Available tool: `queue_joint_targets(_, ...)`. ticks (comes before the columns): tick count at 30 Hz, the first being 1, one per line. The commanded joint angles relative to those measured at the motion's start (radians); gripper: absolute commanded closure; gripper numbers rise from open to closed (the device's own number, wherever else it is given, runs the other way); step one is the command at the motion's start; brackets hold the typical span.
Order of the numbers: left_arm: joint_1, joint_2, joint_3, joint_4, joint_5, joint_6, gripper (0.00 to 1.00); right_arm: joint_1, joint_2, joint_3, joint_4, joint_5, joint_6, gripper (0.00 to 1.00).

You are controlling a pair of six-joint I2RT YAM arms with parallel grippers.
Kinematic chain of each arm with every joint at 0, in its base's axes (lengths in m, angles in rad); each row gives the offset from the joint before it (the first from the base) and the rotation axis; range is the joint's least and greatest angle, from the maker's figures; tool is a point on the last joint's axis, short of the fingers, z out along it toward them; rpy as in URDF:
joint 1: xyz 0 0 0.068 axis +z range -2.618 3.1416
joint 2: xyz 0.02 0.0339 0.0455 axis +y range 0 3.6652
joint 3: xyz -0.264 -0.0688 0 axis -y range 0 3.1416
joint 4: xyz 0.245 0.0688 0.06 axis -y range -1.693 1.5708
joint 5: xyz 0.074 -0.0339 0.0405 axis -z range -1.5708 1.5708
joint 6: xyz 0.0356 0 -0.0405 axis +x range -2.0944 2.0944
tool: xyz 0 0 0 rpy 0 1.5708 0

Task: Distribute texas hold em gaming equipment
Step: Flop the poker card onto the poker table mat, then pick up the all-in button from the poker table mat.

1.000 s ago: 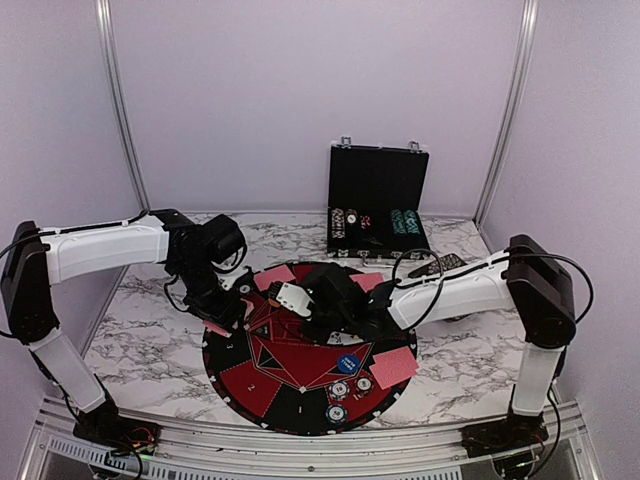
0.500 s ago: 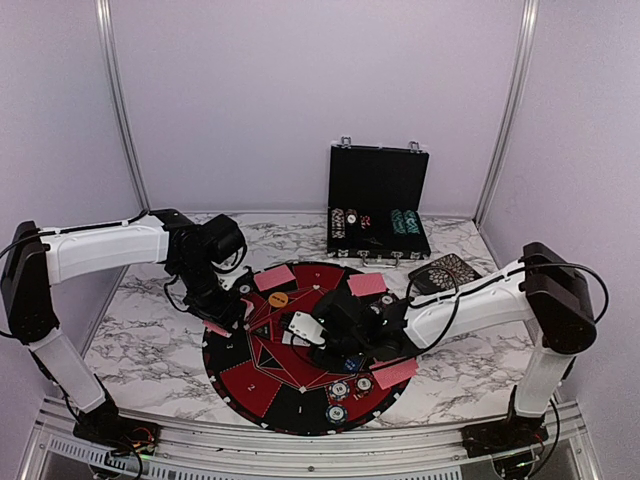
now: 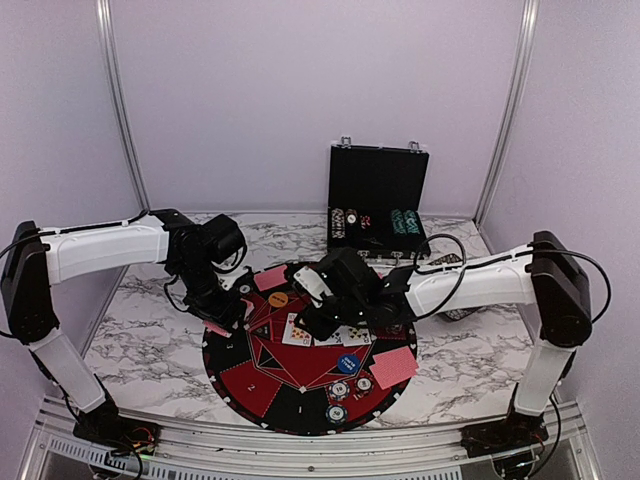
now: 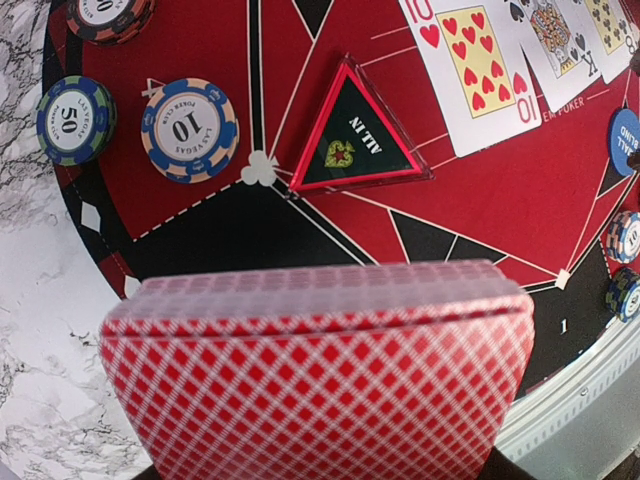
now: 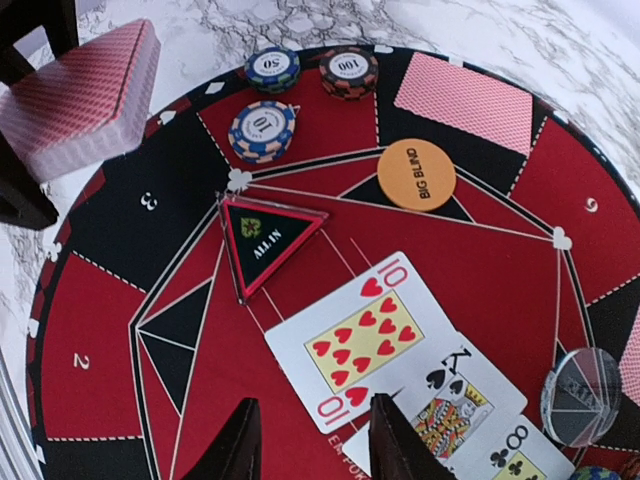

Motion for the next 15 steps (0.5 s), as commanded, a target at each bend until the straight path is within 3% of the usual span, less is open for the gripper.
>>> queue_joint_targets(1,0.006,-0.040,0.014,-0.002,0.007,0.011,0.51,-0.029,0.049,0.057,-0.027,-0.083,0.119,0.66)
queue_joint_targets(7,0.006,-0.042,0.008,-0.002,0.008,0.008,0.51,-0.050,0.079,0.102,-0.025,-0.122,0.145,0.59)
queue_joint_targets(15,0.009,-0.050,-0.015,-0.002,-0.004,0.003,0.51,-0.030,0.167,0.201,-0.064,-0.048,0.115,0.48)
